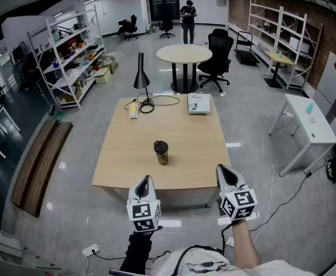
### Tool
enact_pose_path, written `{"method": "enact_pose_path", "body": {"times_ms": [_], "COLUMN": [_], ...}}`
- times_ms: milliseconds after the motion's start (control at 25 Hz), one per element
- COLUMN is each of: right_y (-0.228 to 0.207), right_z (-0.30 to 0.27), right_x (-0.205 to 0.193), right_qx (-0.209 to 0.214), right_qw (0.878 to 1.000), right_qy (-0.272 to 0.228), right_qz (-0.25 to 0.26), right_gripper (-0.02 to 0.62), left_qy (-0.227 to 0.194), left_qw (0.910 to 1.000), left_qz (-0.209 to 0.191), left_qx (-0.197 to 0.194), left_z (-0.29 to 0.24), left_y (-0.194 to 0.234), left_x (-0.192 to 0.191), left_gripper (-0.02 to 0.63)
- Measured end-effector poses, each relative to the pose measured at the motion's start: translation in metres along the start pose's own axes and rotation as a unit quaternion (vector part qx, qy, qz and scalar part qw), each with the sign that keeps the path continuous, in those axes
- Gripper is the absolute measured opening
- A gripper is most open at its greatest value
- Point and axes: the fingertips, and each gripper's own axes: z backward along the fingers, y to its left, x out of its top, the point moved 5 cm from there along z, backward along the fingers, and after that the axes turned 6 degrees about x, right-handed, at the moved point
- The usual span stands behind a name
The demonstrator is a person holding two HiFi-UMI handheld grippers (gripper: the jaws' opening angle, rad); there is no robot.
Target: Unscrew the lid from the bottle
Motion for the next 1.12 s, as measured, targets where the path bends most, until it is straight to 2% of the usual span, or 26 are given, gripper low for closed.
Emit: {"method": "enact_pose_path", "body": {"times_ms": [400, 520, 640, 800, 1040, 1080, 1120], "right_y": [-0.015, -0.020, -0.025, -0.041, -0.062, -0.066, -0.070], "right_z": [0.007, 0.010, 0.014, 0.022, 0.043, 0.043, 0.042], "right_x": [-0.008, -0.011, -0.022, -0.044, -0.073, -0.077, -0.082], "right_qx": [-0.002, 0.012, 0.012, 0.012, 0.034, 0.032, 0.031], "right_qw": [1.000, 1.000, 1.000, 0.999, 0.995, 0.994, 0.993], "right_qy": [0.003, -0.001, 0.016, 0.043, 0.070, 0.074, 0.078], "right_qz": [-0.009, -0.013, -0.009, -0.030, -0.060, -0.069, -0.078], "right_gripper": [0.003, 0.005, 0.006, 0.006, 0.006, 0.006, 0.006], "left_qy": [0.004, 0.008, 0.016, 0.029, 0.063, 0.068, 0.078], "left_qw": [0.9999, 0.9999, 0.9997, 0.9996, 0.9980, 0.9976, 0.9969], "left_qz": [-0.007, -0.012, -0.016, -0.005, 0.008, 0.008, 0.008], "left_qx": [-0.009, -0.007, -0.009, 0.000, 0.008, 0.010, 0.010], "left_z": [-0.003, -0.004, -0.005, -0.012, -0.034, -0.040, -0.046], "left_y": [-0.020, -0.028, -0.039, -0.053, -0.066, -0.065, -0.064], "left_x": [0.000, 0.002, -0.001, -0.017, -0.066, -0.075, -0.085], "left_gripper": [0.000, 0.000, 0.002, 0.002, 0.002, 0.076, 0.178]}}
